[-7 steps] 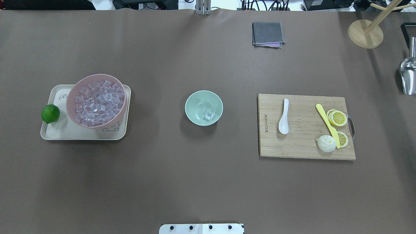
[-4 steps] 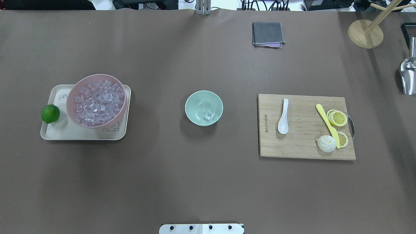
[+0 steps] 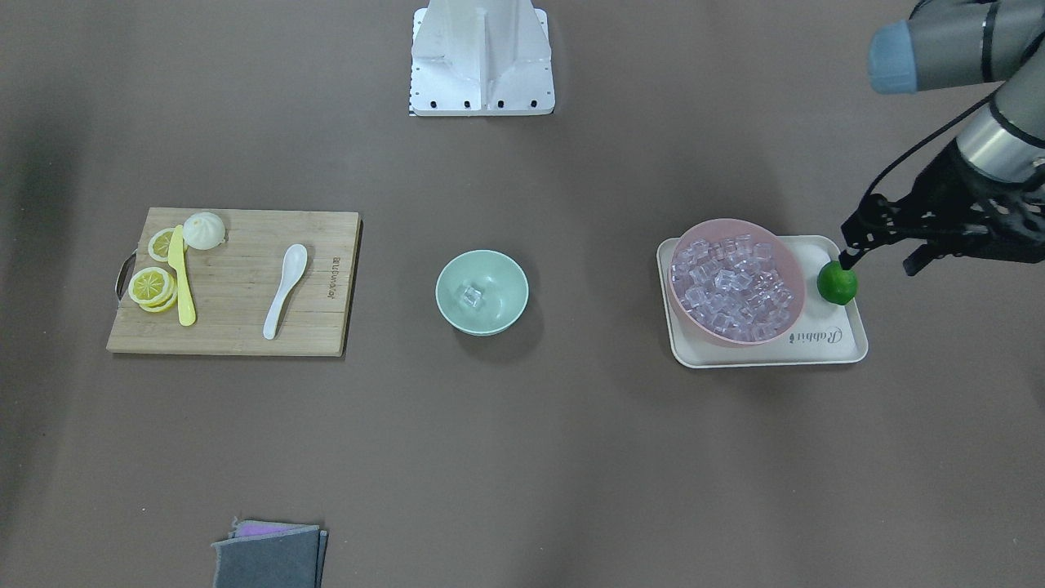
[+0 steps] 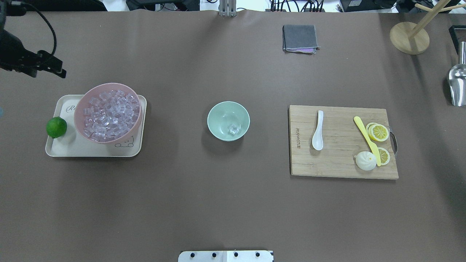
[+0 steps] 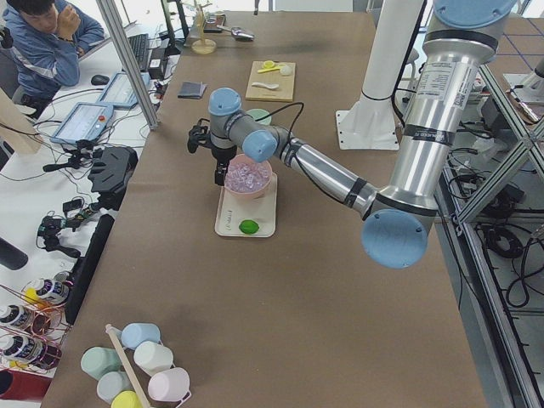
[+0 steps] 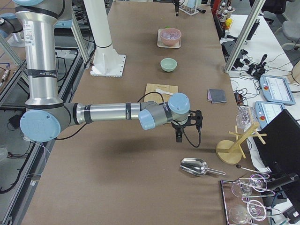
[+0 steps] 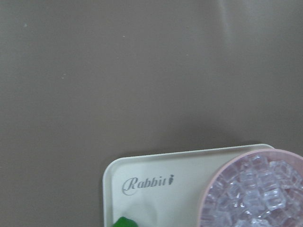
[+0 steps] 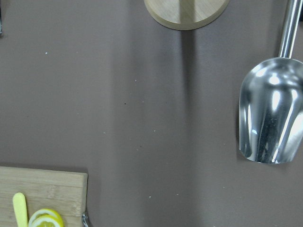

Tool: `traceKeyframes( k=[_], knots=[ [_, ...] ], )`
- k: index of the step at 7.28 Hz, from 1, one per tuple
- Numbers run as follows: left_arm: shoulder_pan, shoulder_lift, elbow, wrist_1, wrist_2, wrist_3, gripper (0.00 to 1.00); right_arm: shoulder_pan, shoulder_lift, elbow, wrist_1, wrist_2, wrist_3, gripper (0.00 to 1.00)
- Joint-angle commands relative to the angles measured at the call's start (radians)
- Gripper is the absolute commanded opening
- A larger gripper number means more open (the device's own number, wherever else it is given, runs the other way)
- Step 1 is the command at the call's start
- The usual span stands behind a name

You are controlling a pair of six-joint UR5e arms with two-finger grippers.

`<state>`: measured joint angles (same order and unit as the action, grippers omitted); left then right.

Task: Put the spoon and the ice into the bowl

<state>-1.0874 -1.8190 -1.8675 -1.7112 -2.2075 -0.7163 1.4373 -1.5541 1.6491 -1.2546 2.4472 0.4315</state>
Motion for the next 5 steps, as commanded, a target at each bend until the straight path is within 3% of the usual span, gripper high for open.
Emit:
traceKeyframes(
  k=[1, 3, 5],
  knots=[
    [0.116, -0.049, 0.002, 0.002, 0.067, -0.111, 0.9, -0.066, 0.008, 0.038, 0.004, -0.008, 0.11, 1.0],
    [0.213, -0.069, 0.027, 0.001, 0.156, -0.152, 0.88, -0.132, 0.045, 0.04, 0.004, -0.039, 0.189, 1.0],
    [0.242, -0.063, 0.037, 0.001, 0.16, -0.149, 0.82, -0.178, 0.077, 0.038, 0.004, -0.053, 0.216, 1.0]
  ],
)
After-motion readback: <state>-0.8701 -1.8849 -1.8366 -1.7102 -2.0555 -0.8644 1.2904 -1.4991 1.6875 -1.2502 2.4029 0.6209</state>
